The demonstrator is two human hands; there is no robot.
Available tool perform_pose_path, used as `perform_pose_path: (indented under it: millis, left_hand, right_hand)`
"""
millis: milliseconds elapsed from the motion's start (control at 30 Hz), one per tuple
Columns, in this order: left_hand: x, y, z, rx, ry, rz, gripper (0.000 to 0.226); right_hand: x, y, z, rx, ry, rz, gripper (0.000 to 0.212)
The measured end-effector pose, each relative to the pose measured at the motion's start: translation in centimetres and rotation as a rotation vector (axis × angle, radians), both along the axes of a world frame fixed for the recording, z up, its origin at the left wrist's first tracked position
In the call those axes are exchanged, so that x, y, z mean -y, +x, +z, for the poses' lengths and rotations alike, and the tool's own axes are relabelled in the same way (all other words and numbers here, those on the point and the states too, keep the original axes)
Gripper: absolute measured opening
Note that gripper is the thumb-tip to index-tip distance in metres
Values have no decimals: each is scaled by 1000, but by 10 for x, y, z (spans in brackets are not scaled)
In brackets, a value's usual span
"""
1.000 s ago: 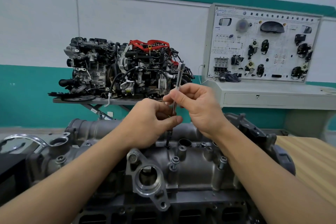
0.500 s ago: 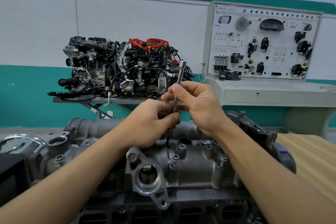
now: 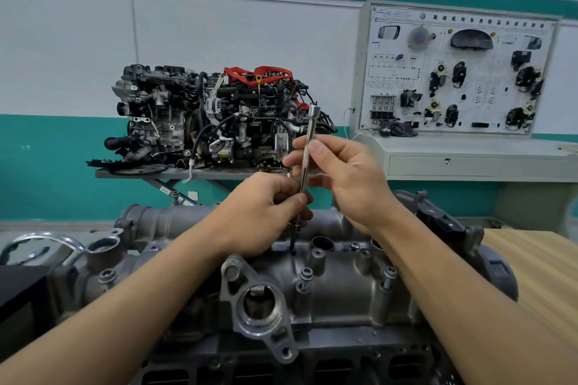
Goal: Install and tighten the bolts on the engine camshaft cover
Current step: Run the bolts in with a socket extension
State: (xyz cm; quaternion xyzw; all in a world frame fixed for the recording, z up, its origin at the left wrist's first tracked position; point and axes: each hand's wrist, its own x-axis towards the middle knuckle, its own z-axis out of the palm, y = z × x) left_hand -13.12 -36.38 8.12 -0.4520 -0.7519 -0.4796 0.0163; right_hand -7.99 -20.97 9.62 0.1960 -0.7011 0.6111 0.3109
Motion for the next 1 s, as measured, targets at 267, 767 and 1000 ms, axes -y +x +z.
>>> perform_pose_path:
  millis: [267, 767, 1000]
  left_hand:
    - [1, -1, 2, -64, 62, 92, 20]
    - [-1, -5, -1, -56, 0, 25, 18]
    - [2, -7, -2, -115, 18, 76, 25]
  right_hand:
    - [4, -5, 2, -174, -99, -127, 15]
    - [1, -5, 0, -108, 135, -82, 20]
    - [9, -3, -1, -231, 197, -293, 25]
